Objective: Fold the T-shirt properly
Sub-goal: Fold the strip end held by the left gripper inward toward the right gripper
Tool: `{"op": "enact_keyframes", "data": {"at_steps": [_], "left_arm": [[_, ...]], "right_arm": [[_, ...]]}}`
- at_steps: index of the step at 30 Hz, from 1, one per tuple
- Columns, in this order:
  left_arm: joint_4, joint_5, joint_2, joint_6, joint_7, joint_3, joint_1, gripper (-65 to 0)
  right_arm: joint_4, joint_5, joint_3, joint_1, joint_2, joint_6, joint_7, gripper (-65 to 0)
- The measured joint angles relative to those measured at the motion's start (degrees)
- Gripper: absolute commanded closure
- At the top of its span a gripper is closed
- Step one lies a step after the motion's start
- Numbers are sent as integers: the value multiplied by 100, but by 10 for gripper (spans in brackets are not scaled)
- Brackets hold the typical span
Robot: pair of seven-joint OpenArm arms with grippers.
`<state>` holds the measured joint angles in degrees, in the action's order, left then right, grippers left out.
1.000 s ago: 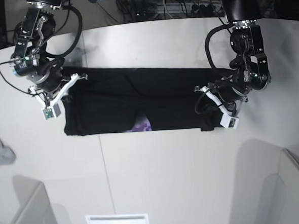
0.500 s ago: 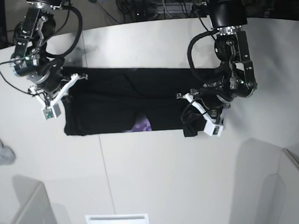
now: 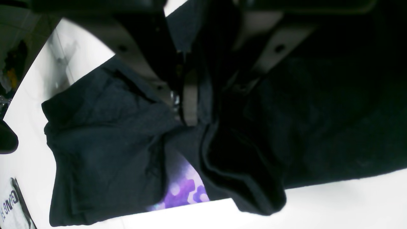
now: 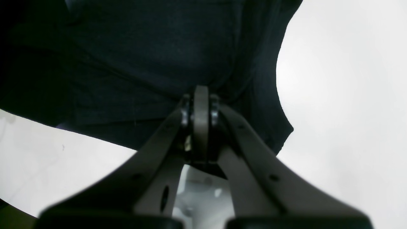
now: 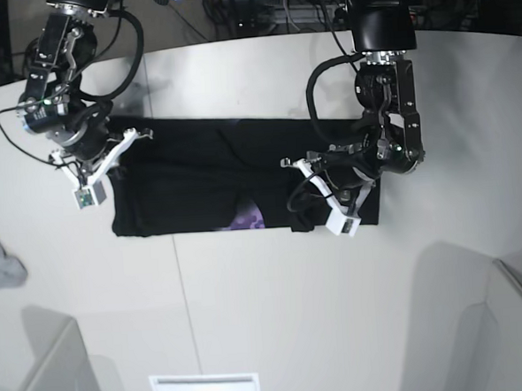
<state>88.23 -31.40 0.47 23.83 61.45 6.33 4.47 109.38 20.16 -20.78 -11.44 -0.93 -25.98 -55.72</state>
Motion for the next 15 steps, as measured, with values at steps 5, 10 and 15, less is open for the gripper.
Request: {"op": "enact_keyframes", "data": {"at_steps": [5, 10, 15], "left_arm": [[-2, -33, -15, -404, -24, -13, 7, 0], [-2, -35, -13, -413, -31, -39, 13, 0], [-2, -35, -11, -413, -28, -39, 13, 0]], "right_arm": [[0, -2, 0, 17, 0, 0, -2, 0], [0, 2, 7, 76, 0, 0, 4, 0], [0, 0, 15, 79, 0, 0, 2, 0]]}}
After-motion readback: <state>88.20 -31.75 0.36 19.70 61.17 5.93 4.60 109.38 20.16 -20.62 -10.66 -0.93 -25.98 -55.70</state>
